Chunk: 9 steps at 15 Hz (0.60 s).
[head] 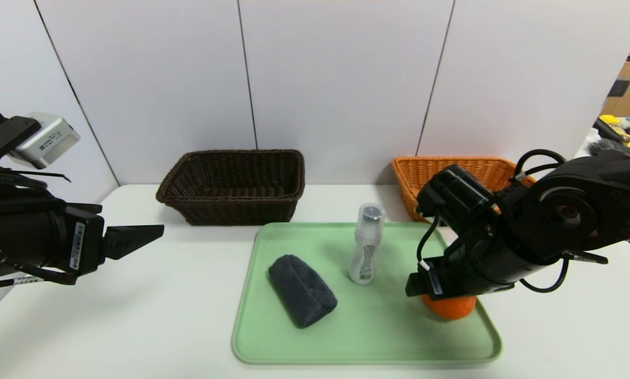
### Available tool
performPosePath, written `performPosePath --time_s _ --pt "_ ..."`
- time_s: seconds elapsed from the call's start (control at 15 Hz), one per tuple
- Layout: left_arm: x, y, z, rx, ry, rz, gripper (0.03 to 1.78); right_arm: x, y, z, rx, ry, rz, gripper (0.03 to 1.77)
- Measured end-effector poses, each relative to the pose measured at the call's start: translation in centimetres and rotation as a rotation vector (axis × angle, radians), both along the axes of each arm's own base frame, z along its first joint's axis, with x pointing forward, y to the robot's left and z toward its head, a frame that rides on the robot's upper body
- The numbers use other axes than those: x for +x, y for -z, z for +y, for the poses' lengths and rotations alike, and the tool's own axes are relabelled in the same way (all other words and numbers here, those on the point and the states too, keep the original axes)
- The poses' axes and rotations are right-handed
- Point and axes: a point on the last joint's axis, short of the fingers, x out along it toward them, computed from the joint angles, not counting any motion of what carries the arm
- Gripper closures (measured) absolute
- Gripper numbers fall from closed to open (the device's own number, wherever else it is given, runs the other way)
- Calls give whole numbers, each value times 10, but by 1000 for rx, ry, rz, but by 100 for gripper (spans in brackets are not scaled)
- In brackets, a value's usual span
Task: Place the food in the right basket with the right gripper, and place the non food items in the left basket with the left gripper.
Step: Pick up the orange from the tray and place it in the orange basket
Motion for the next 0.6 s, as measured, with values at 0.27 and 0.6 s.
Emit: performPosePath --time_s 0.27,0.6 --pt "1 1 0 1 0 5 12 1 3 1 -5 -1 11 10" --pt "3 2 -1 2 0 8 12 3 7 2 -10 -2 25 59"
